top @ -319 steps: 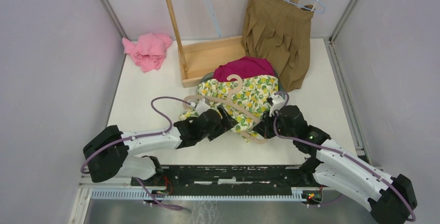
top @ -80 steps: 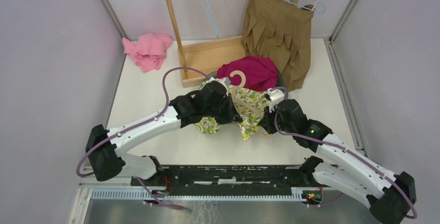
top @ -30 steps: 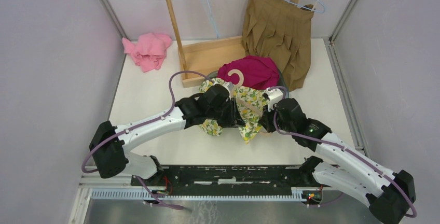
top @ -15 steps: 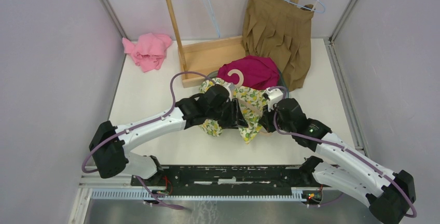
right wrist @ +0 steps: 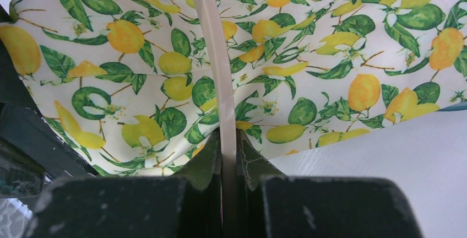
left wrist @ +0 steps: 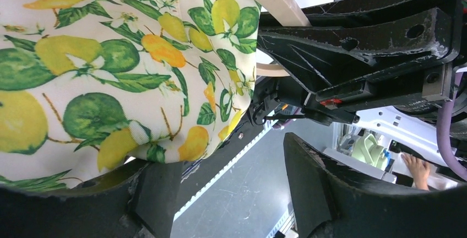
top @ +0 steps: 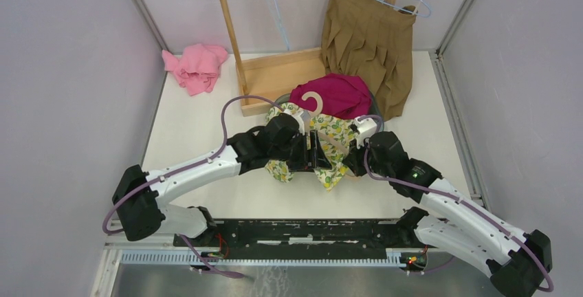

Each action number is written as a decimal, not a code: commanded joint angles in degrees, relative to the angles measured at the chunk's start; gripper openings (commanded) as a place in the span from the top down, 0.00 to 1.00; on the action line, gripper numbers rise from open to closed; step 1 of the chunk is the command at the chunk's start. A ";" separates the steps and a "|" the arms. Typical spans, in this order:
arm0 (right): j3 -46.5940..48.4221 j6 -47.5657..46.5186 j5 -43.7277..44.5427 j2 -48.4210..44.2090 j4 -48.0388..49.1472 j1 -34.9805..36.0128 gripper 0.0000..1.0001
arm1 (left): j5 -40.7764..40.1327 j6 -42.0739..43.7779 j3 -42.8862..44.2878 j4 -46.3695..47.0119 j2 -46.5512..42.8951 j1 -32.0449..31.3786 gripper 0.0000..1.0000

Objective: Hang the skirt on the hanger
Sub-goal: Hang the skirt on the hanger.

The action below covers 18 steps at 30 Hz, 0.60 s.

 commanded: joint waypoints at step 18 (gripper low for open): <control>1.46 1.55 6.42 -0.18 5.85 -0.69 0.99 | -5.09 5.18 2.39 -3.37 -1.15 0.36 0.01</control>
